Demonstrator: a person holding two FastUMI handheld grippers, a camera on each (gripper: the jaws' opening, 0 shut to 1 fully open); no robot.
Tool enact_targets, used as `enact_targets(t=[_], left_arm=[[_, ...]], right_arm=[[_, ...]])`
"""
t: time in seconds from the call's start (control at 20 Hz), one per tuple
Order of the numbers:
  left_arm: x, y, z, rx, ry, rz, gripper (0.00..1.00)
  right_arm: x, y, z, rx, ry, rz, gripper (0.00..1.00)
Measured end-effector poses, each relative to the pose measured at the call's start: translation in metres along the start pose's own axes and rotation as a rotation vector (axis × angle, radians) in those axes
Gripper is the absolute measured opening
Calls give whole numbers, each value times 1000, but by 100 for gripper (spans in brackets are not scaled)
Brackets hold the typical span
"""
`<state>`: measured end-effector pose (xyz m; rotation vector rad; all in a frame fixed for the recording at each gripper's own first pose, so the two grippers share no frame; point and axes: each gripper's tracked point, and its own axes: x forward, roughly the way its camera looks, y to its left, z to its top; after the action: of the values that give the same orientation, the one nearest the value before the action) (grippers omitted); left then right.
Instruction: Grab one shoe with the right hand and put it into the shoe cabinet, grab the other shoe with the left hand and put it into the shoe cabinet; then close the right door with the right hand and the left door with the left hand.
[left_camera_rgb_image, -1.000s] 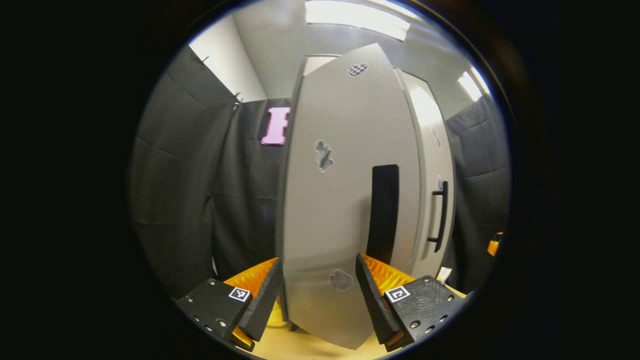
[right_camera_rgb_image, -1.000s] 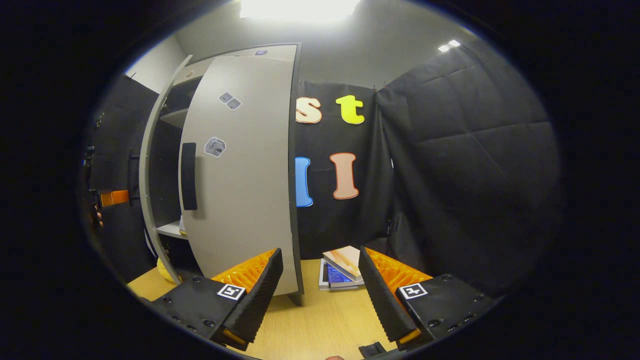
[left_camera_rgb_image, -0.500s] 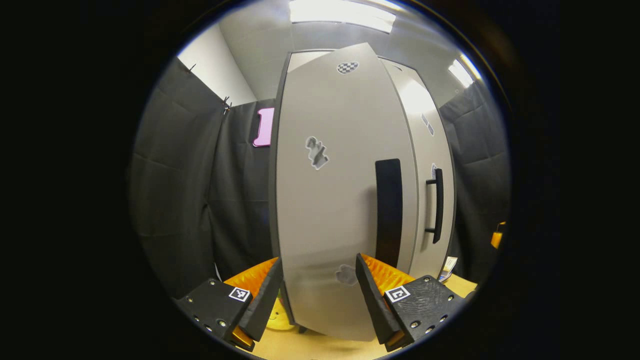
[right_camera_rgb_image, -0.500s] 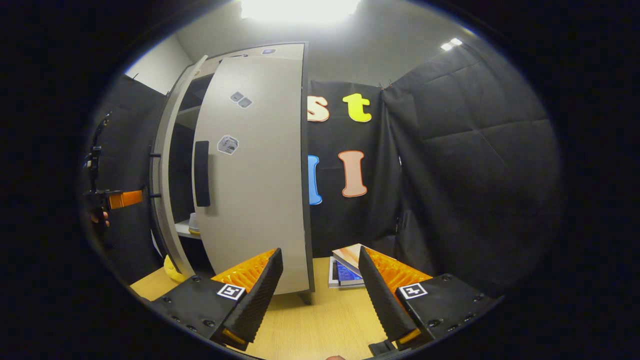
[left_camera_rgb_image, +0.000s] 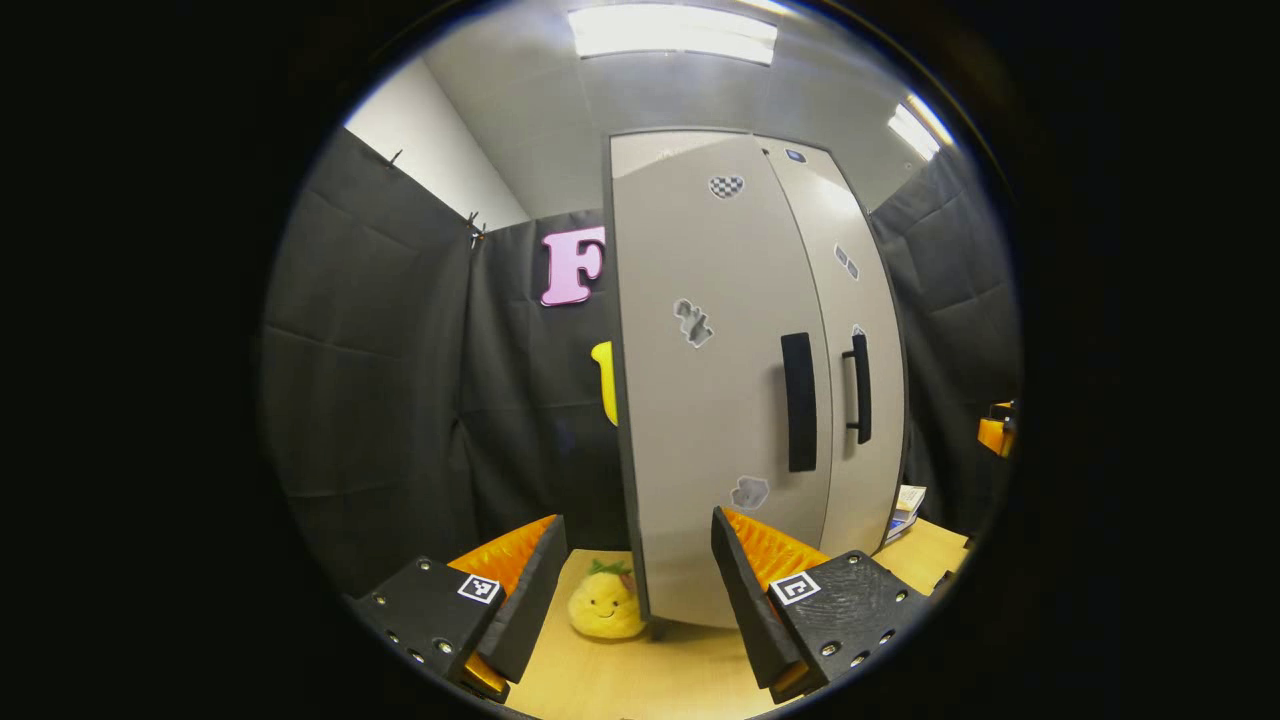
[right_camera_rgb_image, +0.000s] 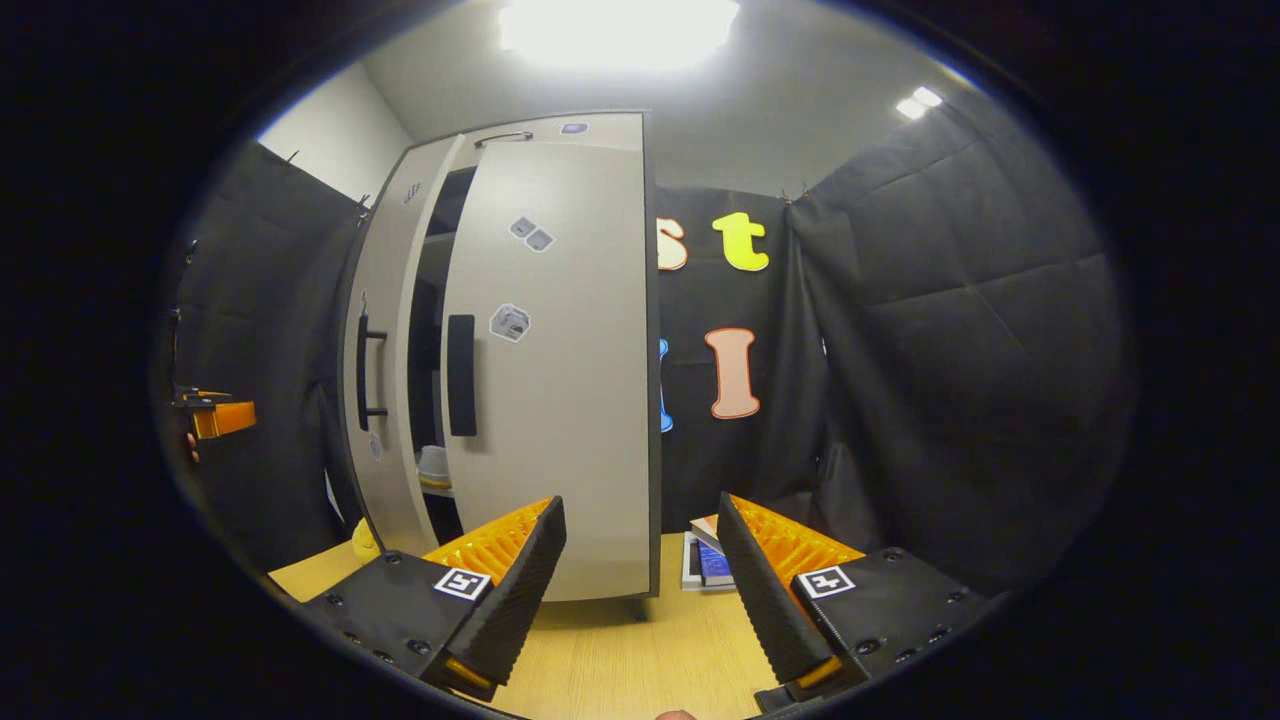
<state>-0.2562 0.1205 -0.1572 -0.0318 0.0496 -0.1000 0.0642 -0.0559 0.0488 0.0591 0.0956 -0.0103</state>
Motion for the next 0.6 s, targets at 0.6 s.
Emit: enact_targets(t=[0.6], left_arm=[[-76, 31, -41, -26, 32, 47, 81]], right_arm=[[-35, 3, 13, -48, -96, 11, 95]])
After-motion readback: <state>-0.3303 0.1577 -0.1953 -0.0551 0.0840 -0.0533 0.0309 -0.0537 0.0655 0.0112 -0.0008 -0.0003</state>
